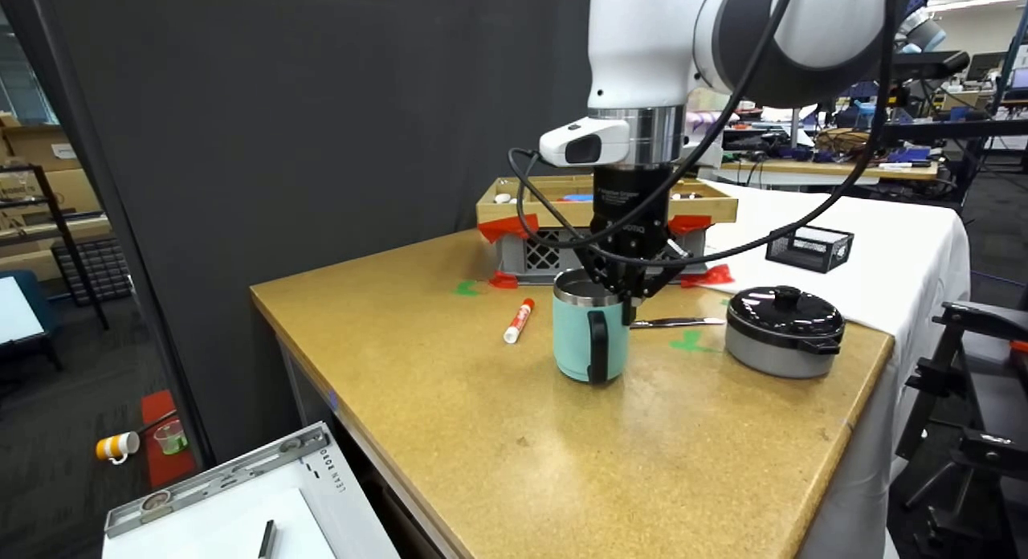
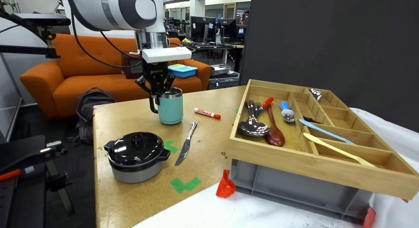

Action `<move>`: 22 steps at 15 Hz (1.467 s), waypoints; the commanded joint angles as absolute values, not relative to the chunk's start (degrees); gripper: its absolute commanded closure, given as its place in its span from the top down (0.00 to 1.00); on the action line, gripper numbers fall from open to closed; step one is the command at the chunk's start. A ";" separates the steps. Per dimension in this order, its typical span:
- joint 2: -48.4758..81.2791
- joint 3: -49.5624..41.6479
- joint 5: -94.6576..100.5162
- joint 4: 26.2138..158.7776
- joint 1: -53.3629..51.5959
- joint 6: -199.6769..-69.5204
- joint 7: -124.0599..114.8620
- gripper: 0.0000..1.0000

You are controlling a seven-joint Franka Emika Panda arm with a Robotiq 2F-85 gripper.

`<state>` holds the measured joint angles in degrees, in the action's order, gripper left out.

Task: Move the green cup from left to right, next to the grey bowl

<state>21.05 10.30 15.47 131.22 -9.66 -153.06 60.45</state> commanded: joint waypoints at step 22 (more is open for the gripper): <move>9.23 10.63 15.22 149.36 -4.81 -162.57 55.78 0.88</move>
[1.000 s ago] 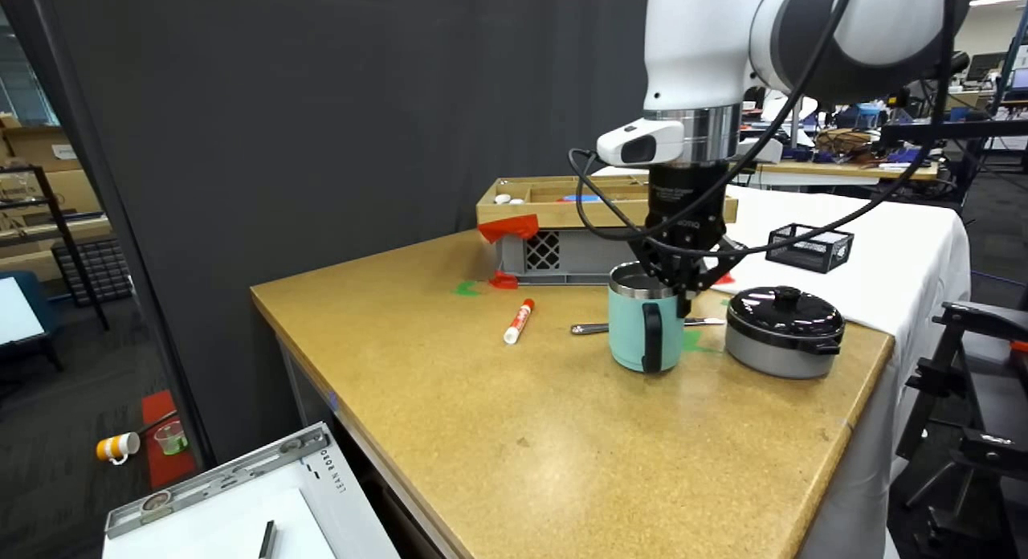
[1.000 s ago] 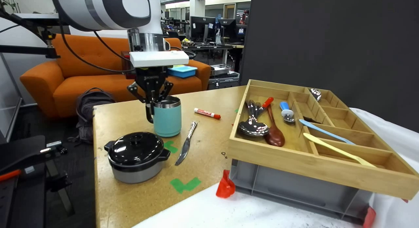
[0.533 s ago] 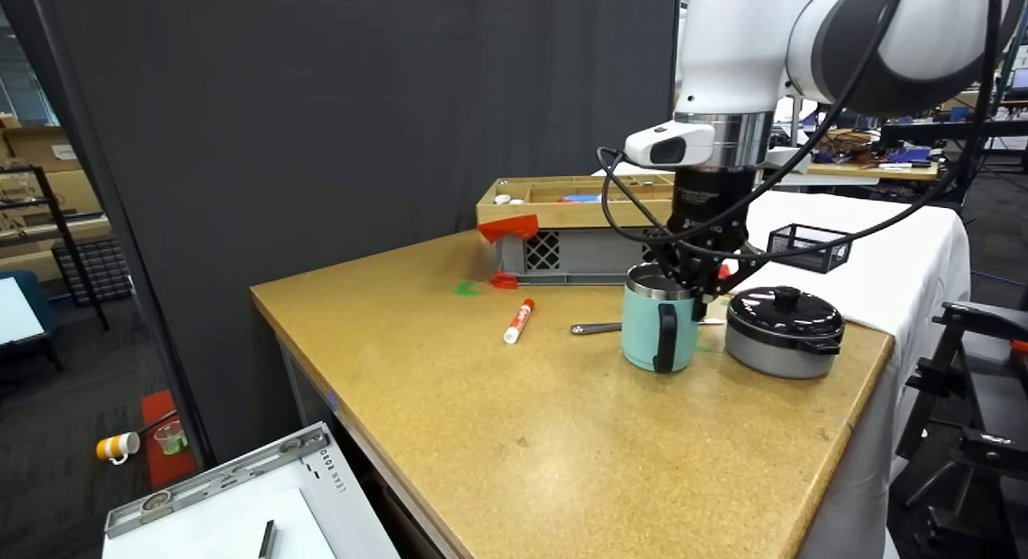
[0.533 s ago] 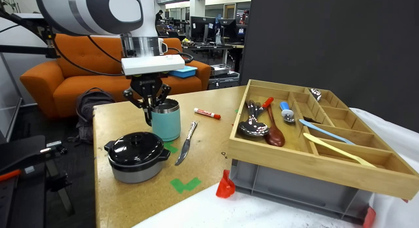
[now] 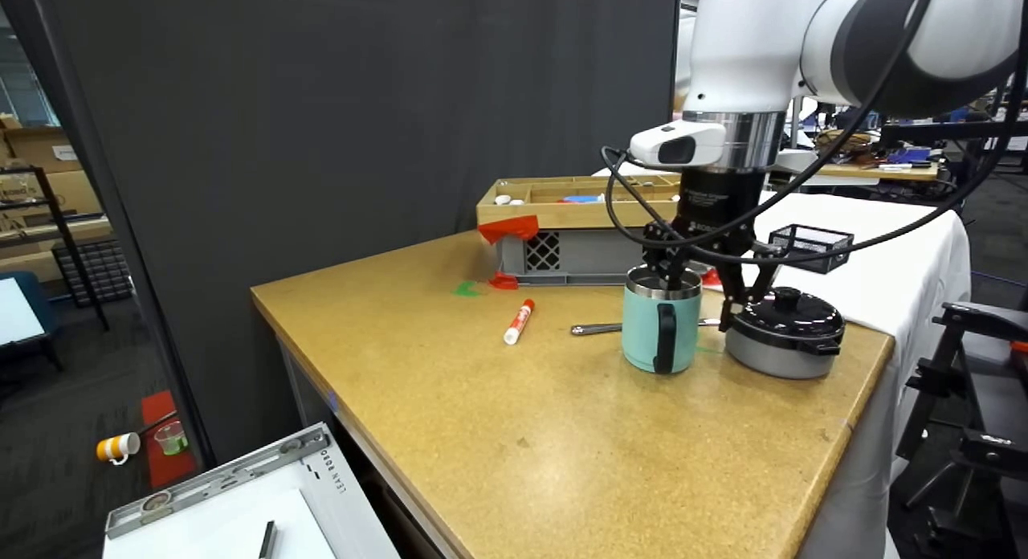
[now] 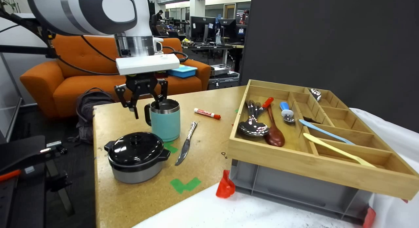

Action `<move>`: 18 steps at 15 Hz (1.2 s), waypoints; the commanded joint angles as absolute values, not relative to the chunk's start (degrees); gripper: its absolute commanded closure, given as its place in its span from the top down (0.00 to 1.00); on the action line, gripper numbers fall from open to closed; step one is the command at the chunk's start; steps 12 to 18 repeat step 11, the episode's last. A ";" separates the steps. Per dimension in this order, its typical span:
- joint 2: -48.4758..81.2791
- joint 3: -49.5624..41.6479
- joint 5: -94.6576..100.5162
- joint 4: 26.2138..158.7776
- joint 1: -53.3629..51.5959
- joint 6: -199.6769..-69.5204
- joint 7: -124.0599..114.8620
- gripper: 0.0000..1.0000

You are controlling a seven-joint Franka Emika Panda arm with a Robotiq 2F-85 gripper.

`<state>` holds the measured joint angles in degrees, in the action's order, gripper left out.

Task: Move the green cup from left to right, next to the grey bowl

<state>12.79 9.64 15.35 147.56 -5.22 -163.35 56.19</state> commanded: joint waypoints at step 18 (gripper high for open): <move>-3.07 11.56 9.81 150.99 -8.11 -154.83 57.74 1.00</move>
